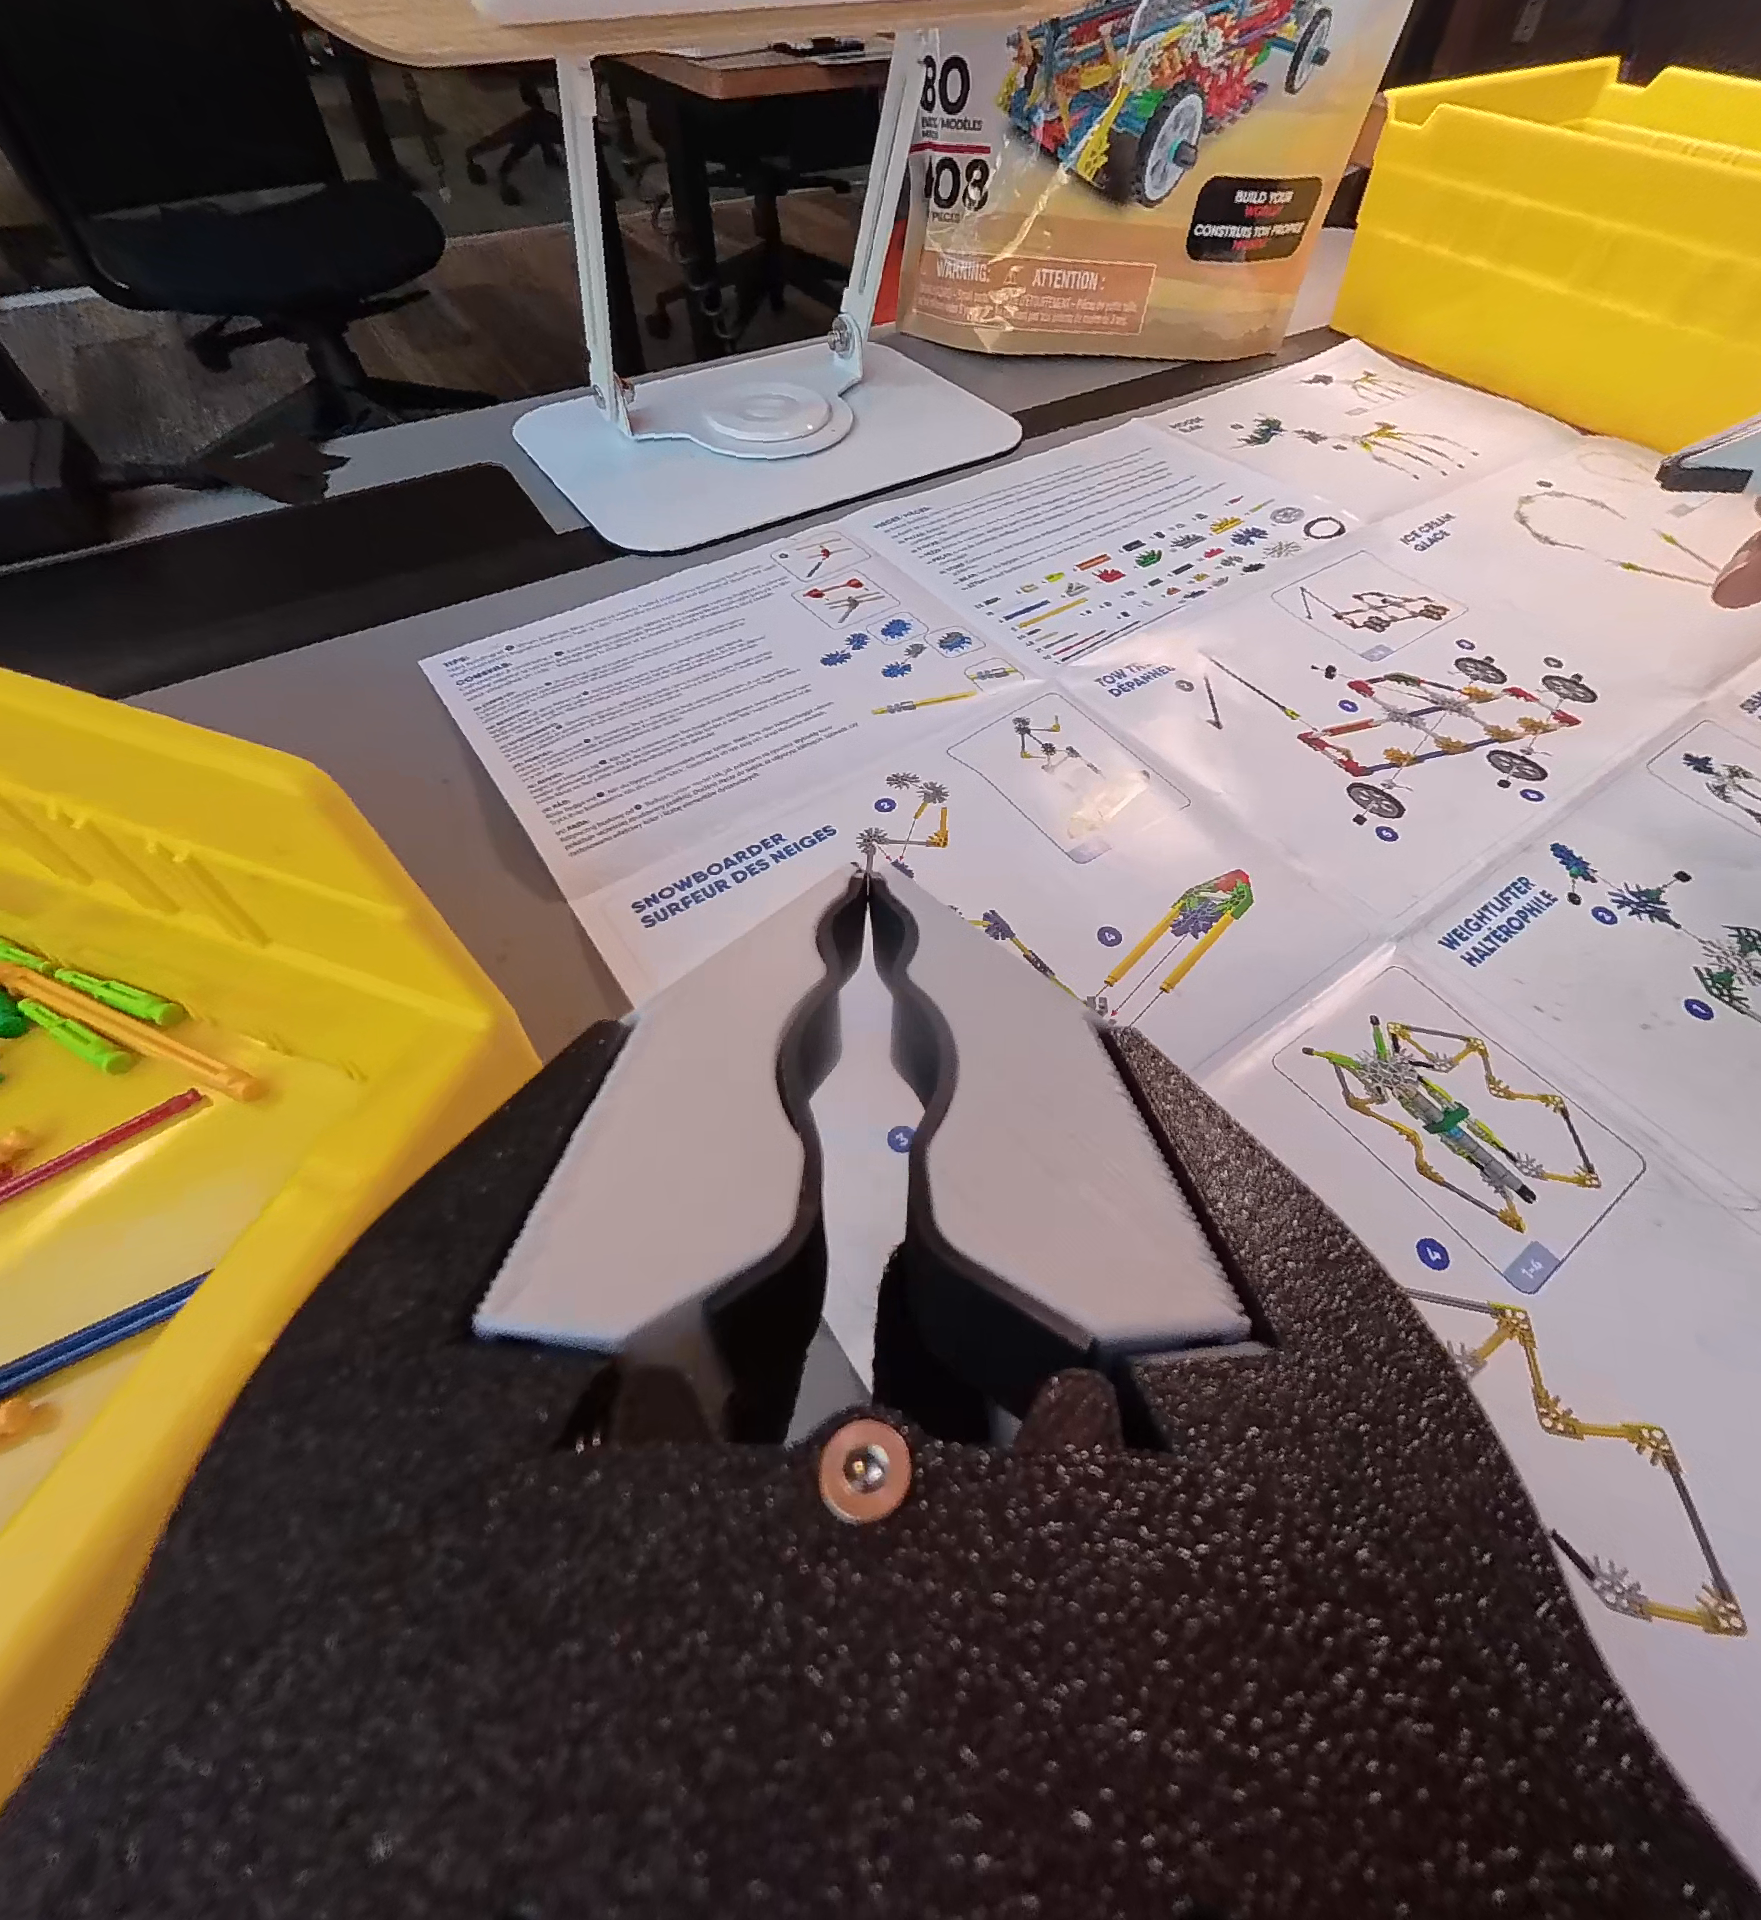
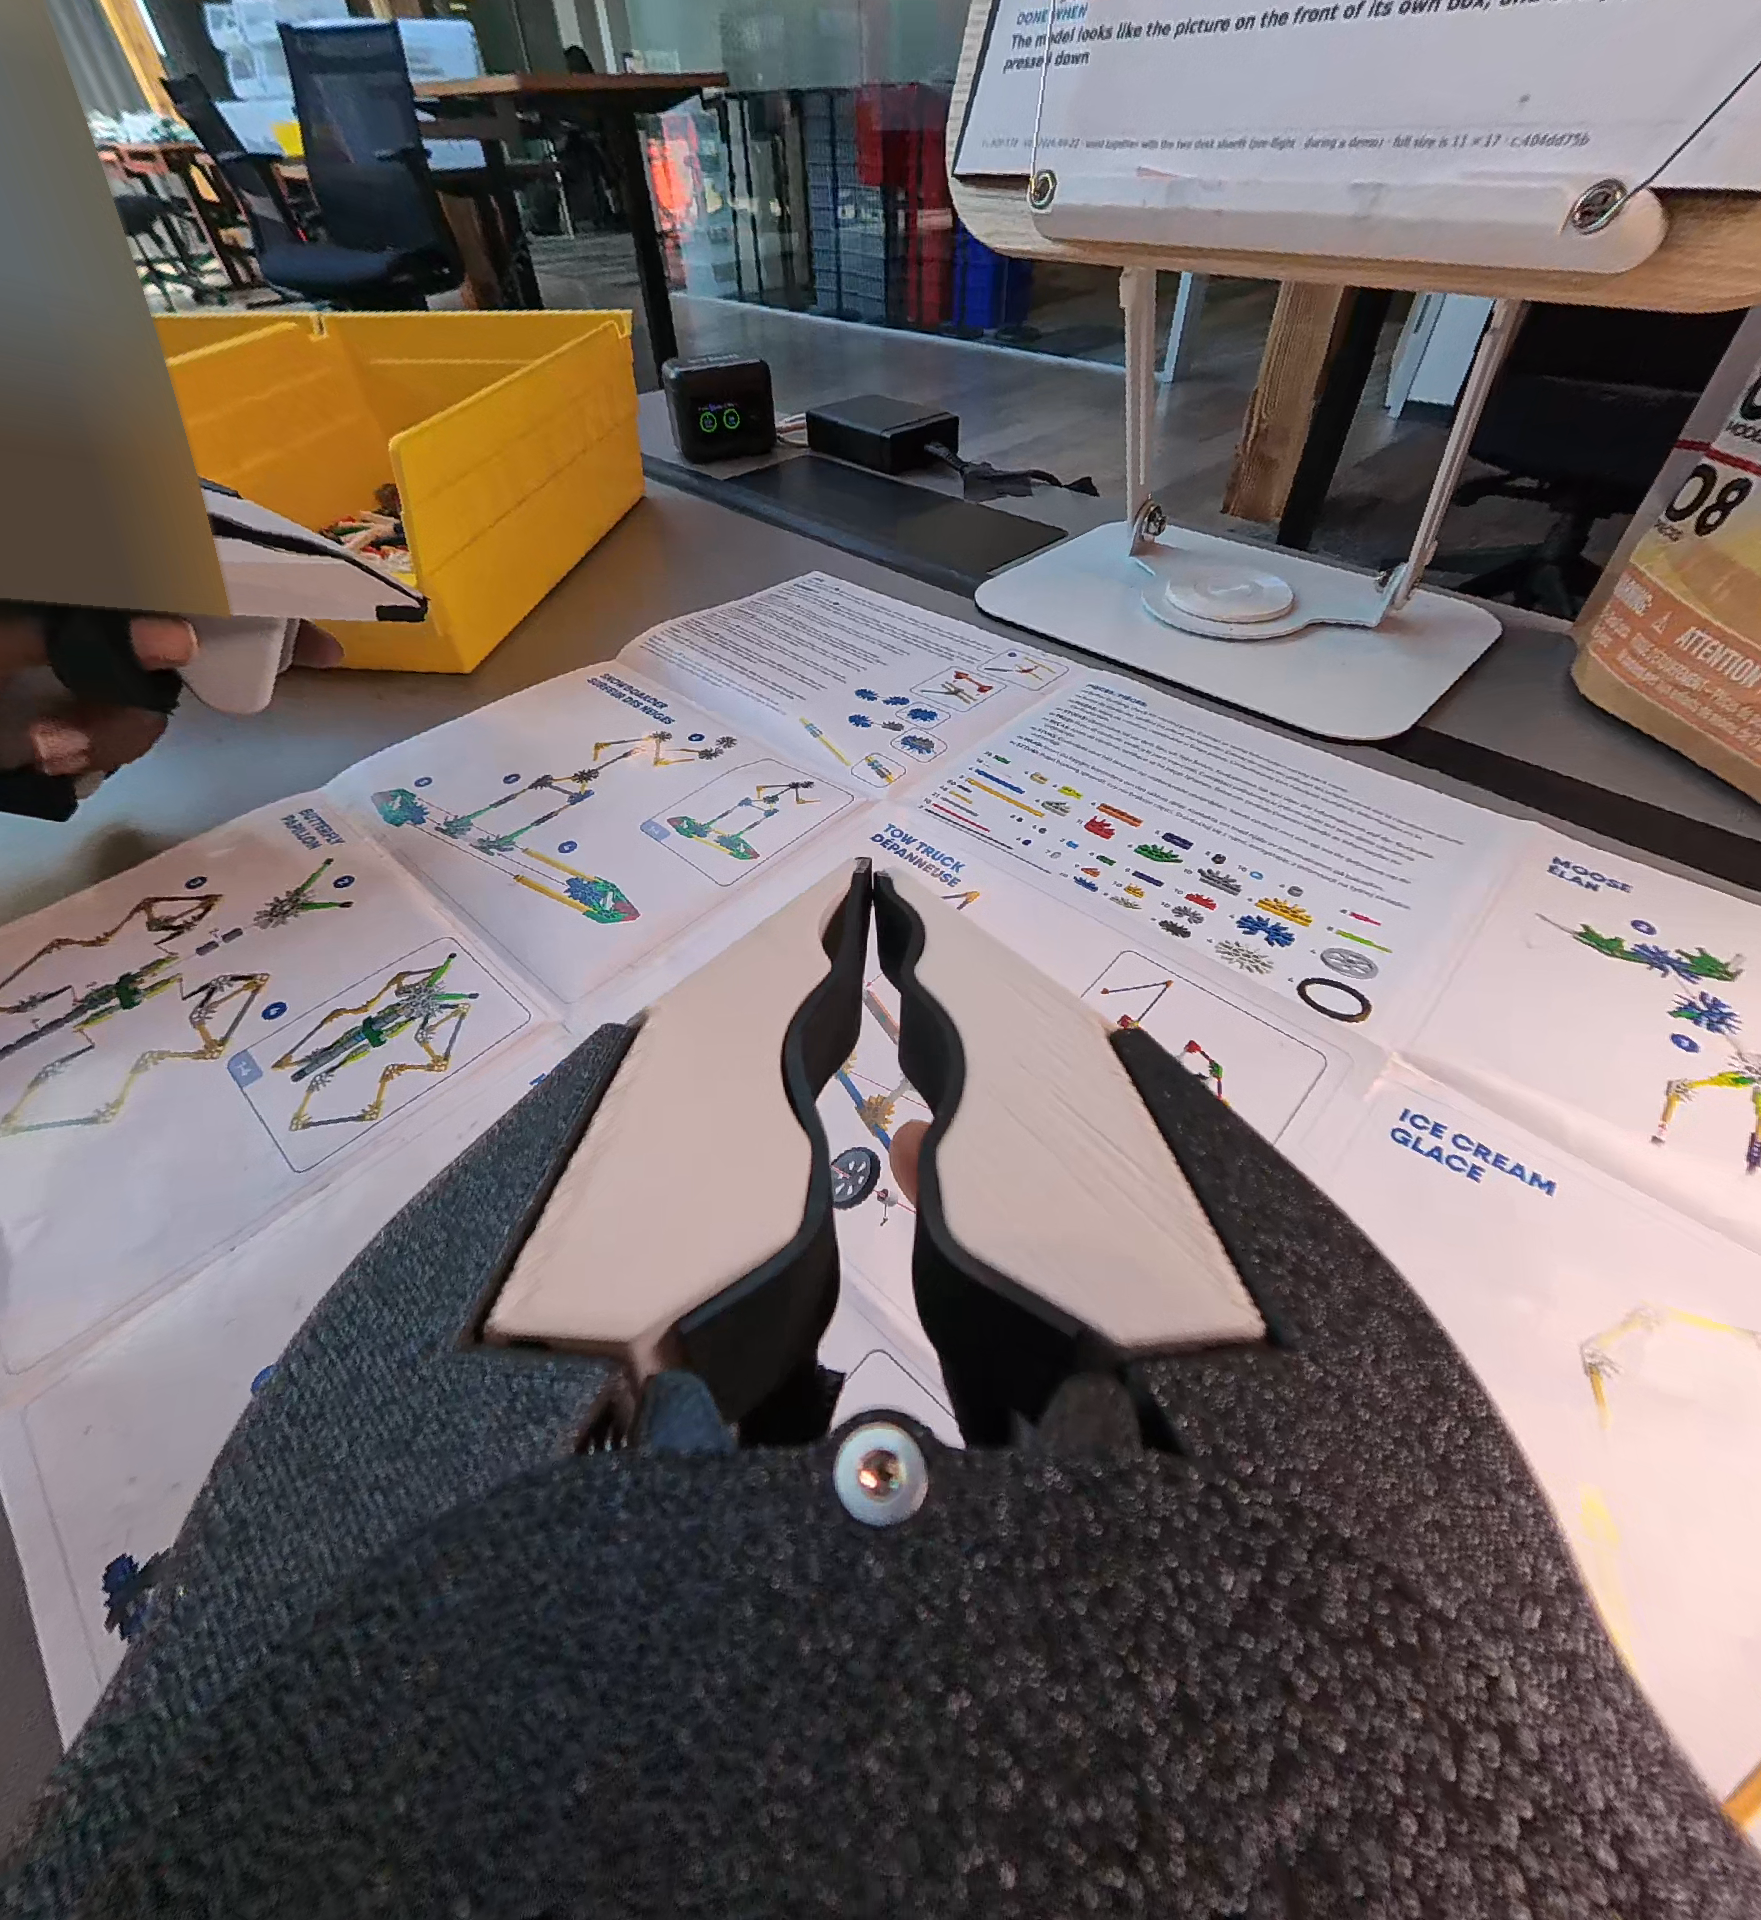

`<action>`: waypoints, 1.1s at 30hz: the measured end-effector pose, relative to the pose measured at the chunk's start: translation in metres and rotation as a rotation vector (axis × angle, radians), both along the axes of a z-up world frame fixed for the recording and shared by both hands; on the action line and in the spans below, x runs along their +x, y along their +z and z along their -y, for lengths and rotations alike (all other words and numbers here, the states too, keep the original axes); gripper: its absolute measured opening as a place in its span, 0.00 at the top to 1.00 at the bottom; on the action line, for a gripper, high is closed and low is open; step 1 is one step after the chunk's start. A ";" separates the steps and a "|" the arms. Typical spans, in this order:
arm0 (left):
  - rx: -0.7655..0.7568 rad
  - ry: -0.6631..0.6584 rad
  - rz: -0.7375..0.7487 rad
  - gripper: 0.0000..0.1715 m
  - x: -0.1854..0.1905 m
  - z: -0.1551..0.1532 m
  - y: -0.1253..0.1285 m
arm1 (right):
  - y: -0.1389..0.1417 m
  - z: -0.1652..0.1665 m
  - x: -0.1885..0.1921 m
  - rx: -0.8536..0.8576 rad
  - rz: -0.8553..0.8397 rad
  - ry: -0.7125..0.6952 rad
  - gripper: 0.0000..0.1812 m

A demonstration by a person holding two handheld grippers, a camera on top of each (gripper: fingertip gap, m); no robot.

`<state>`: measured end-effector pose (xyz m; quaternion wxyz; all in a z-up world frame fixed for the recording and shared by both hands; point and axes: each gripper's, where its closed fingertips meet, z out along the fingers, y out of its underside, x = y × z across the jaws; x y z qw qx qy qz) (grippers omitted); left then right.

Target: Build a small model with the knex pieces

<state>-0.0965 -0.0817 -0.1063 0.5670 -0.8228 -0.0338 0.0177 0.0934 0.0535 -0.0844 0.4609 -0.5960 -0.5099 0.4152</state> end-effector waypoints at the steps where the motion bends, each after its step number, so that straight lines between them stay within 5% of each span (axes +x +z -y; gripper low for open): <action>1: 0.001 -0.004 0.013 1.00 0.001 0.000 0.000 | 0.000 0.000 0.000 -0.002 0.002 -0.001 1.00; 19: -0.239 -0.075 0.028 0.99 0.015 0.003 -0.046 | -0.010 0.006 -0.002 0.020 0.062 0.021 1.00; 33: -0.295 -0.101 0.011 0.93 0.015 -0.001 -0.057 | -0.015 0.009 -0.002 0.020 0.097 0.025 1.00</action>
